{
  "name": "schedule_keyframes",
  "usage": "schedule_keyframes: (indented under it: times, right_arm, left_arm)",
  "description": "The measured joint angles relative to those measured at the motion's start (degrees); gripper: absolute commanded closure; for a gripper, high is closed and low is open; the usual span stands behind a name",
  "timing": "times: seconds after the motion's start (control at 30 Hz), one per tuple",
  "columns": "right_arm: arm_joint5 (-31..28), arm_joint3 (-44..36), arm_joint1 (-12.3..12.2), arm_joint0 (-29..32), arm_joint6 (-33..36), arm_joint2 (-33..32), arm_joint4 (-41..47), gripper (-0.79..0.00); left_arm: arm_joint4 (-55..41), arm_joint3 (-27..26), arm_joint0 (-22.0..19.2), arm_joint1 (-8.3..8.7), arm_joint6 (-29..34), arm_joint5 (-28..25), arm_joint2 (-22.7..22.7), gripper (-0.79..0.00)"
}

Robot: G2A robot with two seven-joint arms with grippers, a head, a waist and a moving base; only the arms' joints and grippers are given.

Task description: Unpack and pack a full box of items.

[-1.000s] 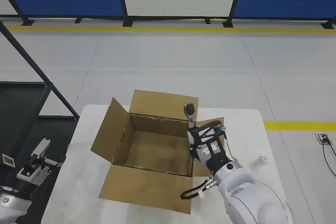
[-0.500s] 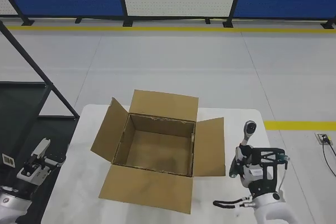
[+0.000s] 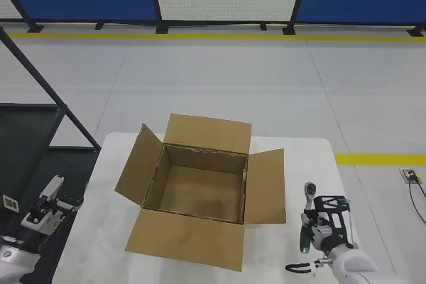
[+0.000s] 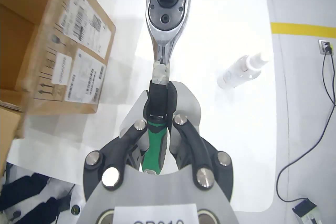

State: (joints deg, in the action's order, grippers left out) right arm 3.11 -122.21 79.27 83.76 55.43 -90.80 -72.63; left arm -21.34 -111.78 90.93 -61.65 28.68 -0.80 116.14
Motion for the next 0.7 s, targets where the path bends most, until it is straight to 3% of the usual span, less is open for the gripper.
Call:
schedule_keyframes:
  times: [0.37, 0.7]
  right_arm:
    - [-1.5, 15.6, -0.5, -9.8, 7.9, 2.2, -0.5, 0.000]
    - [-2.8, 20.5, -1.1, -12.5, 11.3, 2.5, -1.5, 0.000]
  left_arm:
    - [0.0, 0.0, 0.0, 0.00, 0.0, 0.0, 0.0, -0.785]
    - [0.0, 0.0, 0.0, 0.00, 0.0, 0.0, 0.0, -0.785]
